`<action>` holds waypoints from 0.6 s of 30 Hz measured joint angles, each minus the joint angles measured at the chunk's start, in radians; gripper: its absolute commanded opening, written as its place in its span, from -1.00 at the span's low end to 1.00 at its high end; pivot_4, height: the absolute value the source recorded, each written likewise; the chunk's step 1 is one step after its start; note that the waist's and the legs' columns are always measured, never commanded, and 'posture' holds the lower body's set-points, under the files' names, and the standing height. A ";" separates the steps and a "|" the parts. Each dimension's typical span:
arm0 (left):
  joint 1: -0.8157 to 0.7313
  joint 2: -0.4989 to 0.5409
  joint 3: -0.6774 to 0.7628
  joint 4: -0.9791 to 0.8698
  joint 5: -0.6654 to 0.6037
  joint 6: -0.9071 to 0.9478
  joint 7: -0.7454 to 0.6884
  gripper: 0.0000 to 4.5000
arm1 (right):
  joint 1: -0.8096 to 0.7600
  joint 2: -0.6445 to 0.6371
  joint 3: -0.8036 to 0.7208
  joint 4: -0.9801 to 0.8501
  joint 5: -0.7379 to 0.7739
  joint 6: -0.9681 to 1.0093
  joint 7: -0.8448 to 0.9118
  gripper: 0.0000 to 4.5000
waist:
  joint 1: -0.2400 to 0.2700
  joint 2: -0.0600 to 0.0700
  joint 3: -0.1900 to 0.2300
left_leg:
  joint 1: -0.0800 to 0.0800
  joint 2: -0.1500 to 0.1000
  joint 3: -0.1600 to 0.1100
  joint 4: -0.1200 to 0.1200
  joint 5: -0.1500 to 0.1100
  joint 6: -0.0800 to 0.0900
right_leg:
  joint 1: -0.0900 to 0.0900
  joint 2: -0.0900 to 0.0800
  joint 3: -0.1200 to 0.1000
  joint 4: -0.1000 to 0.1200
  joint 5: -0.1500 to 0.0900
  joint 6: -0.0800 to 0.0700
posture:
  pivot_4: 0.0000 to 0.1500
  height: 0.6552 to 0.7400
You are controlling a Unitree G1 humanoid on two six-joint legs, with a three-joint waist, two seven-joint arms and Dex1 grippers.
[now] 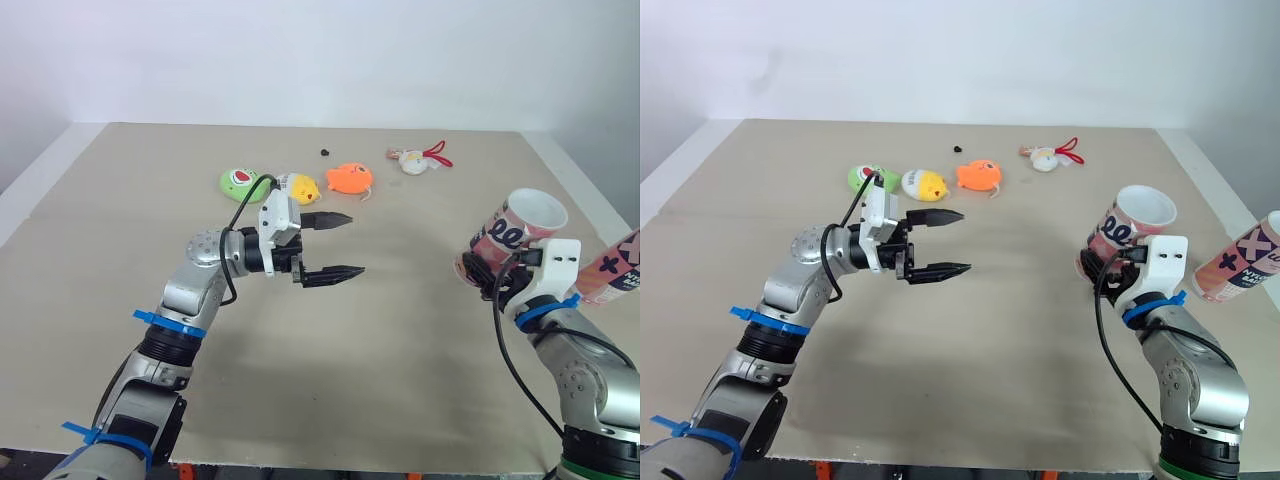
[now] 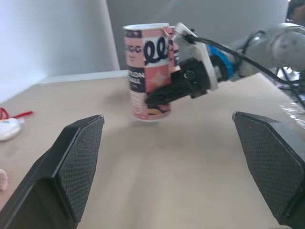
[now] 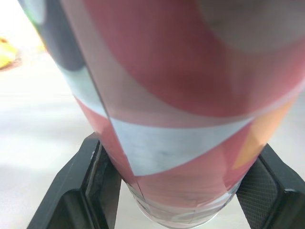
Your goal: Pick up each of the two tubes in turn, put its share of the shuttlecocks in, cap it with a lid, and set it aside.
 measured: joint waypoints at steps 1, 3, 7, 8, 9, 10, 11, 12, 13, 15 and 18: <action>-0.001 0.001 -0.002 0.000 0.011 0.010 0.008 1.00 | 0.001 -0.003 0.000 0.029 -0.021 -0.006 -0.014 0.48 | 0.000 0.000 0.000 | 0.000 0.000 0.000 0.000 0.000 0.000 | 0.000 0.000 0.000 0.000 0.000 0.000 | 1.00 1.00; -0.001 0.001 -0.008 0.002 0.024 0.029 0.026 1.00 | 0.000 -0.007 -0.003 0.062 -0.048 -0.022 -0.035 0.48 | 0.000 0.000 0.000 | 0.000 0.000 0.000 0.000 0.000 0.000 | 0.000 0.000 0.000 0.000 0.000 0.000 | 1.00 1.00; -0.001 0.000 -0.011 0.002 0.031 0.065 0.060 1.00 | -0.003 -0.030 -0.013 0.093 -0.087 -0.036 -0.065 0.48 | 0.001 0.000 0.000 | 0.000 -0.001 0.000 0.000 0.000 0.000 | 0.000 0.000 0.001 0.000 0.000 0.000 | 1.00 1.00; -0.001 0.000 -0.011 0.002 0.031 0.076 0.065 1.00 | -0.004 -0.031 -0.015 0.097 -0.094 -0.039 -0.072 0.48 | 0.001 0.000 0.000 | 0.000 -0.001 0.000 0.000 0.000 0.000 | 0.001 0.000 0.001 0.000 0.000 0.001 | 1.00 1.00; -0.001 -0.003 -0.011 0.002 0.030 0.081 0.070 1.00 | -0.006 -0.032 -0.015 0.104 -0.098 -0.042 -0.075 0.48 | 0.001 0.000 0.000 | 0.000 0.000 0.000 0.000 0.000 0.000 | 0.001 0.000 0.001 0.000 0.000 0.001 | 1.00 1.00; -0.001 -0.004 -0.011 0.002 0.030 0.082 0.071 1.00 | -0.010 -0.032 -0.015 0.110 -0.100 -0.042 -0.078 0.48 | 0.001 0.000 0.000 | 0.000 0.000 0.000 0.000 0.000 0.000 | 0.001 0.000 0.001 0.000 0.000 0.001 | 1.00 1.00; -0.001 -0.007 -0.011 0.002 0.030 0.084 0.073 1.00 | -0.023 -0.032 -0.016 0.130 -0.107 -0.045 -0.090 0.48 | 0.001 0.000 0.000 | 0.001 0.000 0.001 0.000 0.000 0.000 | 0.001 0.000 0.001 0.000 0.000 0.001 | 1.00 1.00; -0.001 -0.010 -0.012 0.001 0.030 0.084 0.075 1.00 | -0.035 -0.032 -0.022 0.148 -0.112 -0.049 -0.101 0.48 | 0.001 0.000 0.000 | 0.001 -0.001 0.001 0.001 0.000 0.000 | 0.001 0.000 0.002 0.000 0.000 0.001 | 1.00 1.00; -0.001 -0.010 -0.012 0.001 0.030 0.084 0.075 1.00 | -0.041 -0.032 -0.027 0.160 -0.115 -0.052 -0.109 0.48 | 0.001 0.000 0.000 | 0.001 -0.001 0.001 0.001 0.000 0.000 | 0.001 0.000 0.002 0.000 0.000 0.001 | 1.00 1.00; 0.000 -0.010 -0.014 0.001 0.030 0.084 0.079 1.00 | -0.048 -0.031 -0.042 0.181 -0.114 -0.059 -0.114 0.48 | 0.003 0.000 0.000 | 0.001 -0.001 0.001 0.001 0.001 0.001 | 0.002 0.000 0.002 0.000 0.000 0.001 | 1.00 1.00; 0.003 -0.013 -0.015 0.001 0.030 0.083 0.081 1.00 | -0.047 -0.017 -0.055 0.192 -0.092 -0.054 -0.098 0.97 | 0.002 0.000 0.000 | 0.001 -0.001 0.001 0.001 0.001 0.001 | 0.001 0.000 0.003 0.000 0.000 0.001 | 1.00 1.00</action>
